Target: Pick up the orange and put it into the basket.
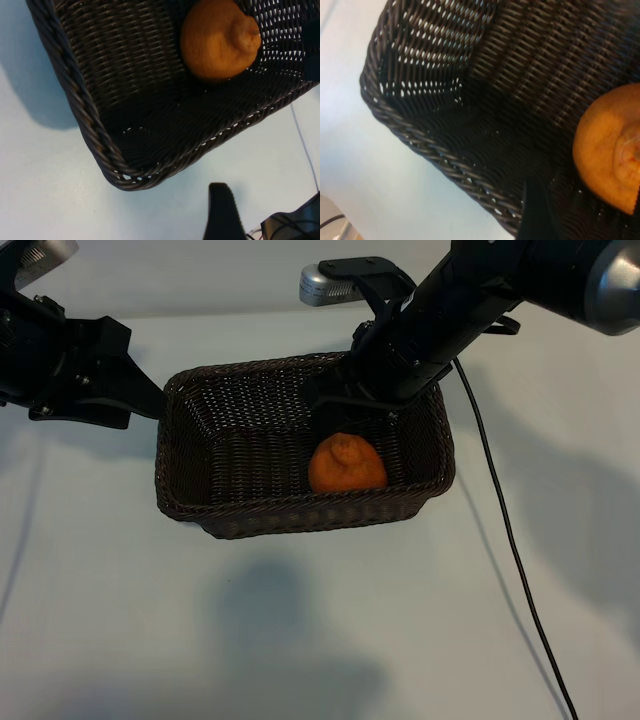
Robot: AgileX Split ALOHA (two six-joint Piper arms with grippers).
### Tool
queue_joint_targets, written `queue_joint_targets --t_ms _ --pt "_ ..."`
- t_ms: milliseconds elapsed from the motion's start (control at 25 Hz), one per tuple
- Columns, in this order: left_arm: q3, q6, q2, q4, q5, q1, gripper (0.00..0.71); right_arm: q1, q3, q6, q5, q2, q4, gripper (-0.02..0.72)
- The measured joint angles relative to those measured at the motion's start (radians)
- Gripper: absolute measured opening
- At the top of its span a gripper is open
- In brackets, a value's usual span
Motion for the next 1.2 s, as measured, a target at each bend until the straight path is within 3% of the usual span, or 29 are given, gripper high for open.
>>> queue_joint_targets --t_ms 720,1200 --pt "0.000 0.000 0.000 0.000 0.000 0.000 0.489 0.000 -0.010 0.013 0.112 -0.177 -0.070 0.445" --pt "0.000 0.001 0.000 0.000 0.000 0.000 0.489 -0.002 -0.010 0.017 0.152 -0.177 -0.158 0.445"
